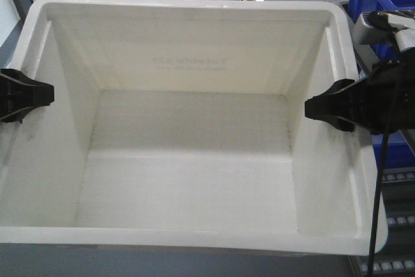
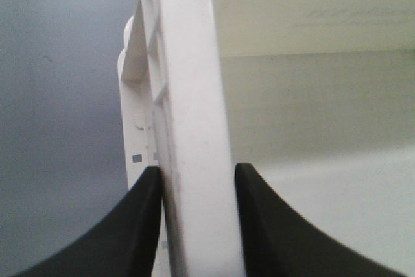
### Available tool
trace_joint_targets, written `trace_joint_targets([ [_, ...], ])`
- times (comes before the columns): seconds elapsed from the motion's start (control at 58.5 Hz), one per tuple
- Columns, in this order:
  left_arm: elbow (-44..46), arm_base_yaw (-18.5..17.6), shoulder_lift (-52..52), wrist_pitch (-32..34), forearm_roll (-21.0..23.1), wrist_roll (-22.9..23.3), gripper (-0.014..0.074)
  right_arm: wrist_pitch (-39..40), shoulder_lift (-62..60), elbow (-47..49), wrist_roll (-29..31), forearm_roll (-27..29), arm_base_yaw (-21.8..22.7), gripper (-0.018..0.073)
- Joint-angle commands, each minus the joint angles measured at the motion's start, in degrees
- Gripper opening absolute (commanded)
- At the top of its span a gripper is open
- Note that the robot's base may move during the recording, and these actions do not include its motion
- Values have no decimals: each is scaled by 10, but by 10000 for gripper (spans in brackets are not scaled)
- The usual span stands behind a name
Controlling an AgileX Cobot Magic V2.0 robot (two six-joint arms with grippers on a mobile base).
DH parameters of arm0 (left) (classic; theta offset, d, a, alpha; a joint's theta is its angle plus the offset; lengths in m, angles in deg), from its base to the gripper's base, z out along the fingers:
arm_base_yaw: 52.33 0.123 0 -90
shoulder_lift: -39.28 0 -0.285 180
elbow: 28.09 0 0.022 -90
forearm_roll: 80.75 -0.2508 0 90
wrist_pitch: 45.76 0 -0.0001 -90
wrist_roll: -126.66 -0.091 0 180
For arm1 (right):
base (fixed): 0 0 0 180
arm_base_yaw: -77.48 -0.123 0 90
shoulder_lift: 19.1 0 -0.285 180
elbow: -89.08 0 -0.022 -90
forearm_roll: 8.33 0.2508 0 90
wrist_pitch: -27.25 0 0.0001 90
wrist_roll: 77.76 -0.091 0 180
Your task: Move bin from left to right shelf
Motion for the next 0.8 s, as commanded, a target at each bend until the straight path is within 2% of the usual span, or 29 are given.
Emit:
trace_joint_targets([
  [0.0, 22, -4, -16, 59, 37, -15, -6, 44, -20, 23, 31, 35, -1, -4],
  [0.786, 22, -4, -16, 59, 37, -15, -6, 44, -20, 23, 31, 35, -1, -4],
])
